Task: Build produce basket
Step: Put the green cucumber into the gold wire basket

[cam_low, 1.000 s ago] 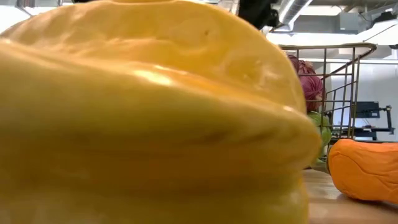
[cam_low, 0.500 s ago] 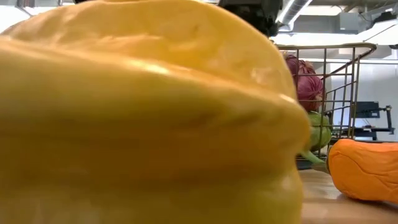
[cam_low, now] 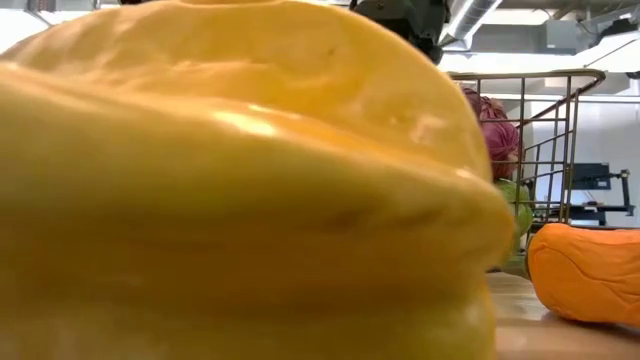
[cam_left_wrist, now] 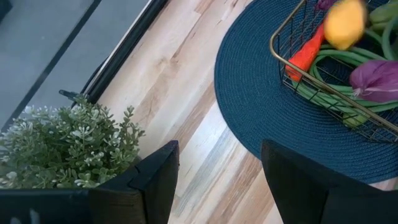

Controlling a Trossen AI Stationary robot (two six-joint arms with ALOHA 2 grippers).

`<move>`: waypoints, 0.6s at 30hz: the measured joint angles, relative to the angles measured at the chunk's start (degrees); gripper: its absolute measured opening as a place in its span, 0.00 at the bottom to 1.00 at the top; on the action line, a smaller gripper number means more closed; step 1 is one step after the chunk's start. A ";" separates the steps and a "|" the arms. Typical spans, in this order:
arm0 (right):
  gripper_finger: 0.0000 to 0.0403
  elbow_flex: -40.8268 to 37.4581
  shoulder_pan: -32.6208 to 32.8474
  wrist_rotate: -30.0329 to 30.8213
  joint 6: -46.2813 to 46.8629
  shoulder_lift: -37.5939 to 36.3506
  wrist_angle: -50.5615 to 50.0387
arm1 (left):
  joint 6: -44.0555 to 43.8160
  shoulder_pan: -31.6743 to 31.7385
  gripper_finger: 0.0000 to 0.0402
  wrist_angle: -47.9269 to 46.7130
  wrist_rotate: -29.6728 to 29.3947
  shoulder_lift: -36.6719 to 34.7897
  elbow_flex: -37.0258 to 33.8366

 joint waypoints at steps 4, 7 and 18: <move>0.77 0.43 0.08 0.65 0.37 -0.57 -0.75 | 0.00 0.00 0.53 0.01 0.00 0.00 0.00; 0.73 3.51 -0.31 3.62 -0.28 -0.43 -5.66 | -0.02 -0.01 0.53 0.00 -0.01 0.00 0.00; 0.70 20.31 -9.02 14.67 -8.18 -0.53 -24.64 | -0.07 -0.02 0.53 0.00 0.08 0.02 0.00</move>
